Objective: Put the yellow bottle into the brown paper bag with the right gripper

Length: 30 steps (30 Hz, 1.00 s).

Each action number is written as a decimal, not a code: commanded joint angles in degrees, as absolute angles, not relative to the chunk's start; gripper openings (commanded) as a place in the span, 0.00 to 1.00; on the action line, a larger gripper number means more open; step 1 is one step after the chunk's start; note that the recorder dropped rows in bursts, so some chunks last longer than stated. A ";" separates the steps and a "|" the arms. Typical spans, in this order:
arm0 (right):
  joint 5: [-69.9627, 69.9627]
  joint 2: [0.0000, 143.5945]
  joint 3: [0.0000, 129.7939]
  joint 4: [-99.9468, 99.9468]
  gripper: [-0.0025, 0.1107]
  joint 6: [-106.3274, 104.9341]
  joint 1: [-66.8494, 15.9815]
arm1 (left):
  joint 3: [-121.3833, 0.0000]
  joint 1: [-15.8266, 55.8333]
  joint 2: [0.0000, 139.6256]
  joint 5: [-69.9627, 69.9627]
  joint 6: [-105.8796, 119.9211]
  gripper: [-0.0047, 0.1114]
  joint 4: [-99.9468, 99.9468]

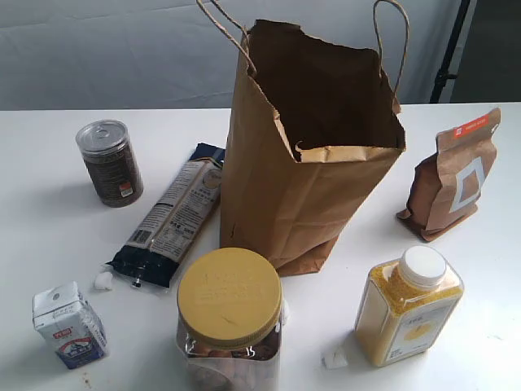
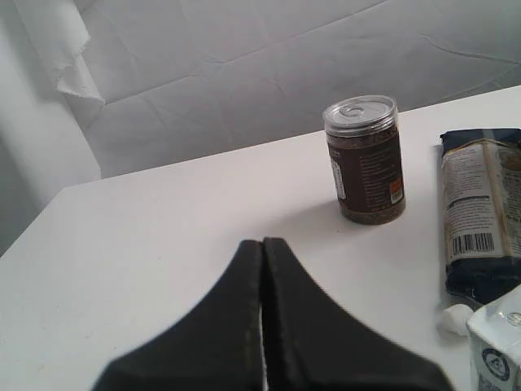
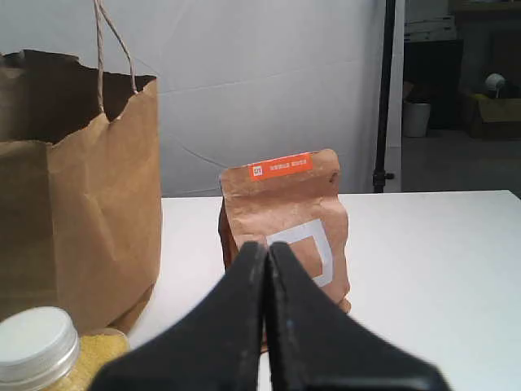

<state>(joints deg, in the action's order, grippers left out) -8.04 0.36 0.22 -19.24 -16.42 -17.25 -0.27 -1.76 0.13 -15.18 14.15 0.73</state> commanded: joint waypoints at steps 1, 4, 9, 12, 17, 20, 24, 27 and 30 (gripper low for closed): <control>-8.03 0.00 0.00 -18.63 0.02 -16.49 -16.94 | 0.00 -1.77 0.00 -14.86 13.74 0.04 0.75; -8.03 0.00 0.00 -18.76 0.02 -14.25 -16.94 | 0.00 -1.77 0.00 -14.86 13.74 0.04 0.75; -2.59 0.00 0.63 -29.69 0.02 -13.84 -16.94 | 0.00 -1.77 0.00 -14.86 13.74 0.04 0.75; -3.75 0.00 5.46 -29.98 0.02 -14.17 -16.94 | 0.00 -1.77 0.00 -14.86 13.74 0.04 0.75; -12.07 5.98 12.05 -30.88 0.02 -14.91 -16.94 | 0.00 -1.77 0.00 -14.86 13.74 0.04 0.75; -22.50 14.56 18.51 -29.89 0.02 -16.25 -16.94 | 0.00 -1.77 0.00 -14.86 13.74 0.04 0.75; -40.37 28.01 32.09 -17.37 0.02 -17.40 -19.16 | 0.00 -1.77 0.00 -14.86 13.74 0.04 0.75; -50.06 36.49 40.42 -9.93 0.02 -19.77 -24.65 | 0.00 -1.77 0.00 -14.86 13.74 0.04 0.75; -57.83 42.98 46.50 -3.87 0.02 -26.42 -32.56 | 0.00 -1.77 0.00 -14.86 13.74 0.04 0.75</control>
<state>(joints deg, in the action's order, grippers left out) -50.12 37.34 41.70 -9.49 -20.79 -27.09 -0.27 -1.76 0.13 -15.18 14.15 0.73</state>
